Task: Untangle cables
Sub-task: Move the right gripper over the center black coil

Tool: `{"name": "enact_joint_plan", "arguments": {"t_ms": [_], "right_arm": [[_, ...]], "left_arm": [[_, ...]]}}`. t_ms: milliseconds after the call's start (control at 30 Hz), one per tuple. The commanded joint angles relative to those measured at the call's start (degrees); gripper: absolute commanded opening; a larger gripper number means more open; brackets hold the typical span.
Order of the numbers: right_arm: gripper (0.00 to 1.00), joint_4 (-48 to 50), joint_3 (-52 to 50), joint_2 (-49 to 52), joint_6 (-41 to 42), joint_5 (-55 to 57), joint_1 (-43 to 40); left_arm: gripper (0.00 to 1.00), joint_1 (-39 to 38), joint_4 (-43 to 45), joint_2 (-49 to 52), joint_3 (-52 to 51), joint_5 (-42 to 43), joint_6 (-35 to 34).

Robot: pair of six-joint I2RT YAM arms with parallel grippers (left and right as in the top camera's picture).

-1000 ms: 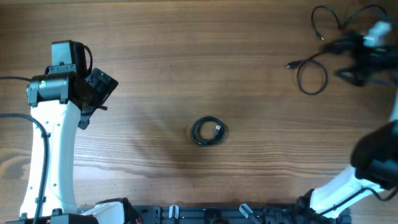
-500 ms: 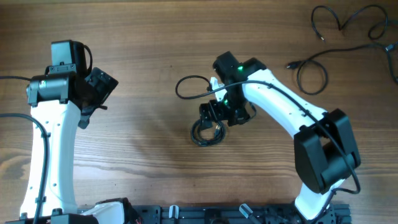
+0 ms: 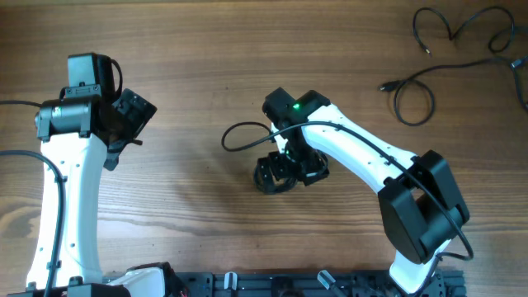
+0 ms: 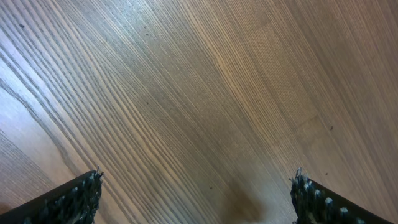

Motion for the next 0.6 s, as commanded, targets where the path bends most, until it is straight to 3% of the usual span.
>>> {"name": "enact_joint_plan", "arguments": {"t_ms": [0, 567], "right_arm": [[1.00, -0.68, -0.46, 0.31, -4.98, 1.14, -0.02], [1.00, 3.61, -0.46, 0.31, -4.98, 1.29, -0.02]], "left_arm": [[1.00, 0.33, 0.15, 0.20, 0.04, 0.22, 0.90], [1.00, 0.33, 0.15, 0.20, 0.04, 0.24, 0.90]]}}
